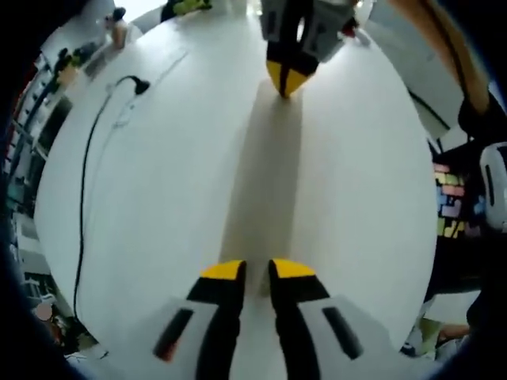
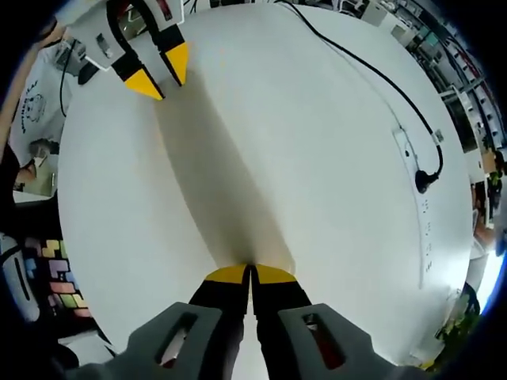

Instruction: Arrange the utensils inside the cutlery case until each visible utensil rests in its matching compartment.

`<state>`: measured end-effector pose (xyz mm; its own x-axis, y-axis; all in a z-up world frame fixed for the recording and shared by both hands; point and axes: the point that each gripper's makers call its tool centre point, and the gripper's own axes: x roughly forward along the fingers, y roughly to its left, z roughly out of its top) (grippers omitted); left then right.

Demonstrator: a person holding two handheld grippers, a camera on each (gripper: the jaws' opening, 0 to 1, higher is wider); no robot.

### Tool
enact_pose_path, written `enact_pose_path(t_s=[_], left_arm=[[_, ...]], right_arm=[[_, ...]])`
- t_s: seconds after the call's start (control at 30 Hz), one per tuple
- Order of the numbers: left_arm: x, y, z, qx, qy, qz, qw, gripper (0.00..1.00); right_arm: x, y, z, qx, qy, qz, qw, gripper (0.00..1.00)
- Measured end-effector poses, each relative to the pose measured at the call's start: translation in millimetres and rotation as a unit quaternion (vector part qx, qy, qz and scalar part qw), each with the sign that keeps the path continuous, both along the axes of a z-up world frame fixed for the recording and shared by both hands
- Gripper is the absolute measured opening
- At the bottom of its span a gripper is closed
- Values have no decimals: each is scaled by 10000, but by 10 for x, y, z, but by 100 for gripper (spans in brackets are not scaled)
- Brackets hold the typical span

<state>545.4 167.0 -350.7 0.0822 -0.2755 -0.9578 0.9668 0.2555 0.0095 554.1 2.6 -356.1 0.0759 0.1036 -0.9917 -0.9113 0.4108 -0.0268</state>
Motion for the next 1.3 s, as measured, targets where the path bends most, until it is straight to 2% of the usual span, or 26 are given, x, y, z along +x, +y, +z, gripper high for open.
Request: enact_pose_path(t_s=[0.1, 0.23, 0.27, 0.3, 0.33, 0.47, 0.73, 0.83, 0.93, 1.1, 1.17, 1.2, 1.27, 1.3], left_arm=[[-17, -5, -8, 191, 5, -86, 9998, 12], [29, 59, 0, 111, 69, -13, 9999, 8], [50, 62, -3, 83, 4, 5, 10000, 3], [113, 81, -3, 118, -206, -50, 9997, 1], [57, 74, -3, 96, -61, -35, 9999, 1], [29, 82, -6, 65, -45, -81, 9999, 1], [23, 62, 0, 233, -28, -105, 9997, 1], [-34, 34, -6, 285, -89, -188, 9994, 1], [-7, 19, 0, 360, -144, -267, 9989, 1], [61, 42, 14, 488, -79, -177, 9986, 1], [40, 39, 19, 444, 91, -8, 9990, 3], [30, 56, 26, 444, 183, 217, 9986, 6], [90, 84, 57, 490, -31, 26, 9988, 20], [100, 90, 71, 490, -85, -38, 9988, 24]], right_arm=[[-18, -6, 5, 71, 31, 17, 10000, 0], [-37, -2, 7, 125, 45, 95, 9999, 0], [-41, 0, 7, 136, 59, 91, 9998, 0], [-47, 0, 7, 144, 73, 103, 9998, 0], [-51, 1, 8, 153, 85, 129, 9998, 0], [-65, 7, 13, 168, 91, 205, 9996, 0], [-68, 15, 26, 73, -51, 446, 9990, 0], [-58, 13, 31, 276, -89, 417, 9987, 0], [-52, 17, 36, 625, -106, 271, 9976, 0], [-40, 7, 46, 936, -109, 169, 9954, 1], [-65, 33, 58, 1058, -12, 164, 9942, 6], [-64, 32, 66, 1042, -55, 238, 9943, 9], [-25, 26, 123, 1014, -210, 436, 9937, 11], [-9, 46, 153, 1079, -259, 496, 9926, 14]])
